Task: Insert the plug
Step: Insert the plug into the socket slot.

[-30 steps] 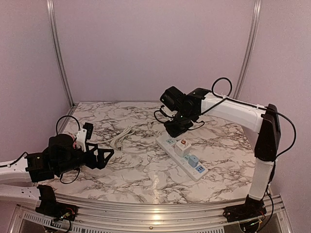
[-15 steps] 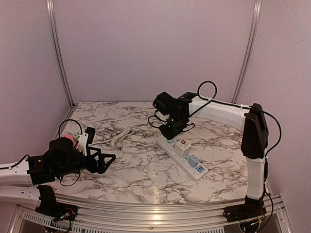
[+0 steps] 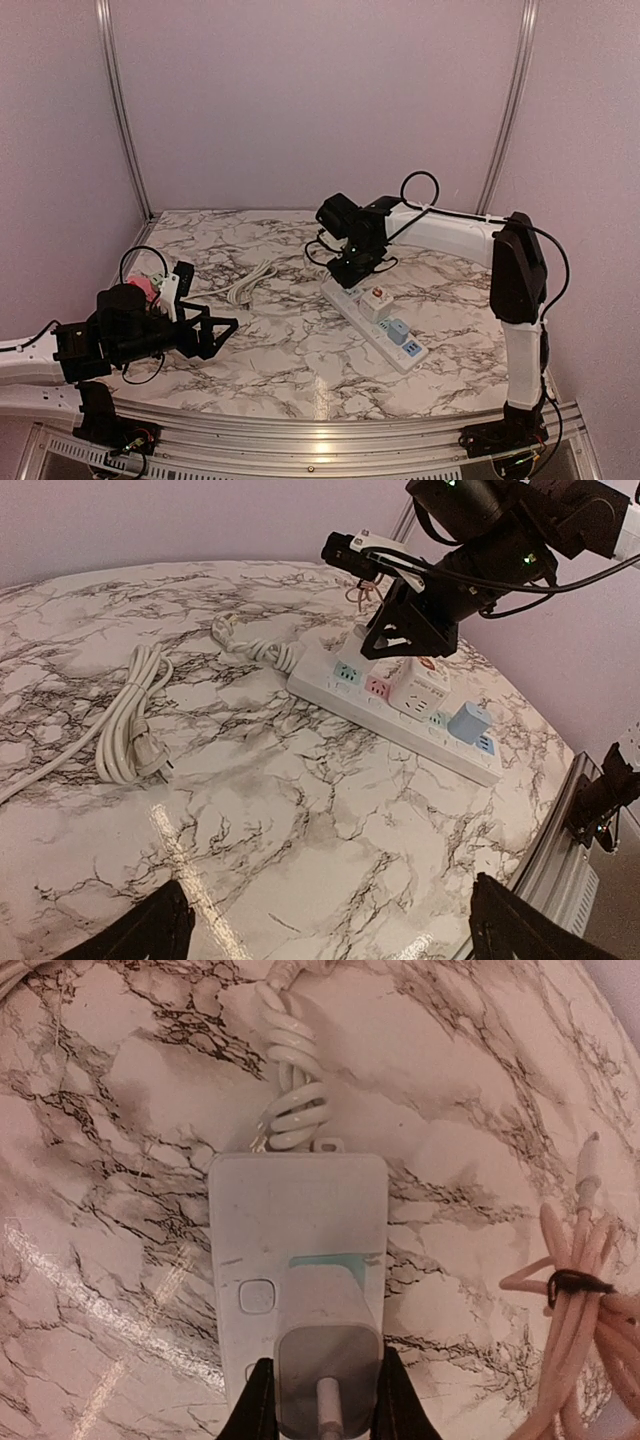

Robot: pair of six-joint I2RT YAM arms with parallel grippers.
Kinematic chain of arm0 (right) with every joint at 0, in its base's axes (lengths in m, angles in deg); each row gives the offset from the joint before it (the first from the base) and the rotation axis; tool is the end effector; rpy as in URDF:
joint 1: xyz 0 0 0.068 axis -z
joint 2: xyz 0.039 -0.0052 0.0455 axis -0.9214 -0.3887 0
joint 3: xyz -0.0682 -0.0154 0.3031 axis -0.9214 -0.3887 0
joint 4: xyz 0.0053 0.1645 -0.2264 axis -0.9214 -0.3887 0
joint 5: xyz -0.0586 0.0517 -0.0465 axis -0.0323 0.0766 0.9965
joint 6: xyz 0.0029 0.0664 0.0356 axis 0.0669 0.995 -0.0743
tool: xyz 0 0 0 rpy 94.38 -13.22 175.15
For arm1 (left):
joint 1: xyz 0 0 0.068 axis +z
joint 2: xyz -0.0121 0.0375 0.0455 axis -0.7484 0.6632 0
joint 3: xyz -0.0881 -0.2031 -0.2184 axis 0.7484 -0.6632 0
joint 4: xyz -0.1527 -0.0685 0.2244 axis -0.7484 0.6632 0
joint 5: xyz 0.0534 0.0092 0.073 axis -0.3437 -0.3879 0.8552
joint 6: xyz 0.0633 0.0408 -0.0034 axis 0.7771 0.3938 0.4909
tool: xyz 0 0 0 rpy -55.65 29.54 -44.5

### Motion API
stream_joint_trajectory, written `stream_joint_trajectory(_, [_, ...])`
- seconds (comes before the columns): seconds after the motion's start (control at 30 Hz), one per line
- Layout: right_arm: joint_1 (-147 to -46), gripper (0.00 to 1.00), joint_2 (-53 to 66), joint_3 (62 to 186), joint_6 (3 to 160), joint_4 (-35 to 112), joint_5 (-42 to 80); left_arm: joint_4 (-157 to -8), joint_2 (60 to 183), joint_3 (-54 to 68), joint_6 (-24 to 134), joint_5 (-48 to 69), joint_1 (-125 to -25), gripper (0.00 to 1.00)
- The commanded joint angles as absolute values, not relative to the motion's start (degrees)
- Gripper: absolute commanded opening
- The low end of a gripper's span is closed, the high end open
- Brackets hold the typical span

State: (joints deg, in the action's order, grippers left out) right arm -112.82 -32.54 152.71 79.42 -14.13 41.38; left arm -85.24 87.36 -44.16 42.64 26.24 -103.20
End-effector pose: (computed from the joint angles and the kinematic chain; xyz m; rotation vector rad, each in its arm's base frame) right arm 0.3550 0.3405 0.2335 -0.8839 2.5560 -0.1045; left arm 0.1188 -0.1532 0.2435 0.4157 1.8698 -0.8312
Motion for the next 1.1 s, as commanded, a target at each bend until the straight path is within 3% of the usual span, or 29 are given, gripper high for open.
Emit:
stream_joint_trajectory(0.0, [-112.21,0.0,-33.59,151.9,78.25,-10.81,40.78,-87.9,87.81,-44.8,42.37,25.56,-102.86,0.99])
stream_joint_trajectory(1.07, [-112.21,0.0,-33.37,152.08,80.68,-16.11,40.82,-89.76,90.41,-44.32,43.14,25.72,-102.9,0.99])
